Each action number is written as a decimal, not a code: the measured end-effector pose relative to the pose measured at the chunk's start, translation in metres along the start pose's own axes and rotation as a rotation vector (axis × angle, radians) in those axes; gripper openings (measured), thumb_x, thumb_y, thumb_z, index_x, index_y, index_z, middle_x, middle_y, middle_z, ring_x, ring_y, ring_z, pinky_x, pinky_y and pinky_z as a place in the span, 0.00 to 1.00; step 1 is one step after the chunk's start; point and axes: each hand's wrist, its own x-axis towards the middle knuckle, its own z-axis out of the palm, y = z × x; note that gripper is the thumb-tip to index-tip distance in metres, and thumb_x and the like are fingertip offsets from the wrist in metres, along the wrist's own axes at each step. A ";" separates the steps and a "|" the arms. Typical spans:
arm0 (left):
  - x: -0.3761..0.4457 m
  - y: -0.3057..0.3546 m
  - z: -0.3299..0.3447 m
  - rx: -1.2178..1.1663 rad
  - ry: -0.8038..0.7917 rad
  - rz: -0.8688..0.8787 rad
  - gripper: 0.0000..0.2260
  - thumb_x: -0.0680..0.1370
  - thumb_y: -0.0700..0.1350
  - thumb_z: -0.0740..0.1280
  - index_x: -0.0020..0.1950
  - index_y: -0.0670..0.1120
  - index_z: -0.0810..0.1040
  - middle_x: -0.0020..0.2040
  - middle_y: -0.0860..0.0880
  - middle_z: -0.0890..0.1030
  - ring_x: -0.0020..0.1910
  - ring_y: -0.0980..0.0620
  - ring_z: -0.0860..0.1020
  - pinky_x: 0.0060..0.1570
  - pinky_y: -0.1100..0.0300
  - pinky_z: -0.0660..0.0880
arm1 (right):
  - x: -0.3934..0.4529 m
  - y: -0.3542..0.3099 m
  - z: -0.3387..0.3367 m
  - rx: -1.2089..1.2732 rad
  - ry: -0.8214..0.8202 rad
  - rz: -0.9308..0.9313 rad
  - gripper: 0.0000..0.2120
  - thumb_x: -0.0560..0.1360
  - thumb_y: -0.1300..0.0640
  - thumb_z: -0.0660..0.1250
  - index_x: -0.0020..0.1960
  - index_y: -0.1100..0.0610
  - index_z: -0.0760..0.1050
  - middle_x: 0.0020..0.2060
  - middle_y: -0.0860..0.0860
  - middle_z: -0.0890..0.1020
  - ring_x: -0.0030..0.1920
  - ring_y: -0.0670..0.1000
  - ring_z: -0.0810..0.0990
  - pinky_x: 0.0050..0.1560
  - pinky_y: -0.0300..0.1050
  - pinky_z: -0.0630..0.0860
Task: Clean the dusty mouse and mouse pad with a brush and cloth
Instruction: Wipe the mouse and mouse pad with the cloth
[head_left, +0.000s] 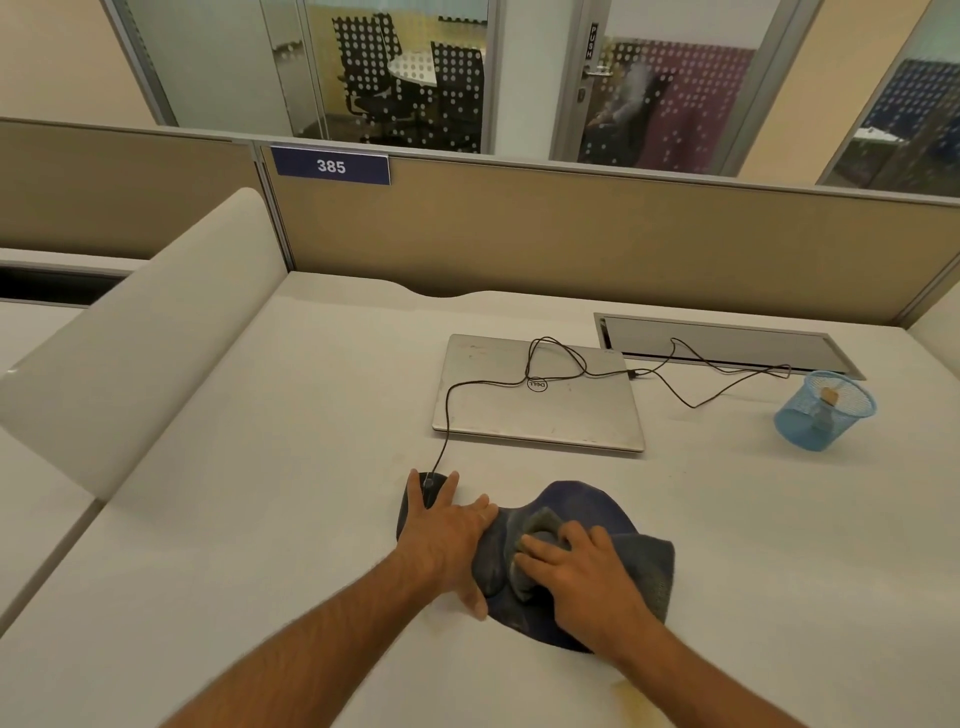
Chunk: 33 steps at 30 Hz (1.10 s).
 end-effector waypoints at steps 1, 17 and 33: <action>0.000 -0.001 0.001 -0.012 0.007 0.003 0.53 0.63 0.70 0.75 0.79 0.55 0.52 0.79 0.51 0.61 0.80 0.39 0.40 0.66 0.26 0.31 | -0.005 0.006 0.001 -0.013 -0.001 0.004 0.27 0.53 0.52 0.81 0.52 0.42 0.82 0.53 0.39 0.83 0.45 0.51 0.81 0.37 0.48 0.77; 0.003 0.000 0.002 -0.007 0.002 0.010 0.51 0.63 0.70 0.75 0.78 0.56 0.55 0.77 0.52 0.64 0.80 0.39 0.41 0.66 0.25 0.33 | -0.044 0.033 0.003 0.015 0.088 -0.032 0.30 0.55 0.53 0.83 0.55 0.42 0.81 0.56 0.40 0.82 0.49 0.52 0.76 0.39 0.47 0.75; 0.002 0.002 0.002 -0.019 -0.002 -0.006 0.50 0.64 0.70 0.75 0.78 0.57 0.56 0.77 0.52 0.65 0.80 0.40 0.43 0.68 0.25 0.34 | -0.097 0.081 0.001 -0.072 -0.087 0.012 0.35 0.48 0.63 0.80 0.52 0.42 0.82 0.54 0.38 0.83 0.44 0.51 0.71 0.34 0.44 0.66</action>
